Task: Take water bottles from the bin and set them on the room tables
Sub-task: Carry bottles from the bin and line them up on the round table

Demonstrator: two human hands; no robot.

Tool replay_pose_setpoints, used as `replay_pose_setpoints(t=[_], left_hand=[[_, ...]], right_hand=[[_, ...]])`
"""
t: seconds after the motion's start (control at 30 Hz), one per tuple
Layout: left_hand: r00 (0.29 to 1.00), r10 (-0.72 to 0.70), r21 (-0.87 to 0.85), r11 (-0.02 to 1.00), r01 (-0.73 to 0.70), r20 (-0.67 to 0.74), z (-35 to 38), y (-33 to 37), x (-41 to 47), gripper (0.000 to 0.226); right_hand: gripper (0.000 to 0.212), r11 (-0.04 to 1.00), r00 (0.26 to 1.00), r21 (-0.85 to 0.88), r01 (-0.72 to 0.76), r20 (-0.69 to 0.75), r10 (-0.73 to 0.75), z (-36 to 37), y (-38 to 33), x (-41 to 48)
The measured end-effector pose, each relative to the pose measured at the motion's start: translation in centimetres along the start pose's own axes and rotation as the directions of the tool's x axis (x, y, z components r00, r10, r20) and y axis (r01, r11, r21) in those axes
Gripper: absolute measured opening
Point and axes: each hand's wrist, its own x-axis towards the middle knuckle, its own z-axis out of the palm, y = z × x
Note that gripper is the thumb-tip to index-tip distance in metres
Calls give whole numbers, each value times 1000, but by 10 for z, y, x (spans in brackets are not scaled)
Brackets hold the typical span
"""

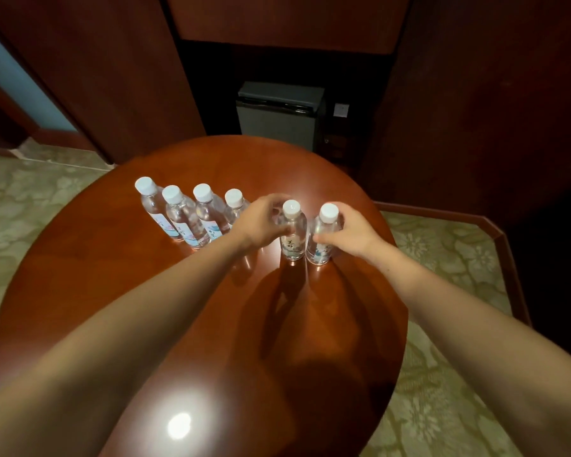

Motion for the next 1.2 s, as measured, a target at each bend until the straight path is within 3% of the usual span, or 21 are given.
replay_pose_setpoints(t=[0.13,0.27,0.4,0.53,0.77,1.2], left_hand=[[988,156,239,959,-152,2,-22,19,-3,48],[967,232,583,774,-248,103,-28,28,7,40],[957,268,724,636,-265,115,-24,25,18,45],[944,301,778,556,-292,139,-20,22,25,39],[939,274,827,464,-317,207,-30,16,37,46],[960,226,807,527,-265,168,-59,-7,42,45]], right_hand=[[66,986,993,-156,65,-88,-79,-6,-15,-1],[39,943,988,-324,74,-106,-114,-12,-29,-3],[30,907,987,-414,78,-99,-130,-12,-35,-4],[27,875,985,-477,81,-97,-144,-9,-38,-4],[29,913,983,-402,72,-124,-132,-1,-37,6],[29,930,984,-357,82,-117,-132,23,-51,21]])
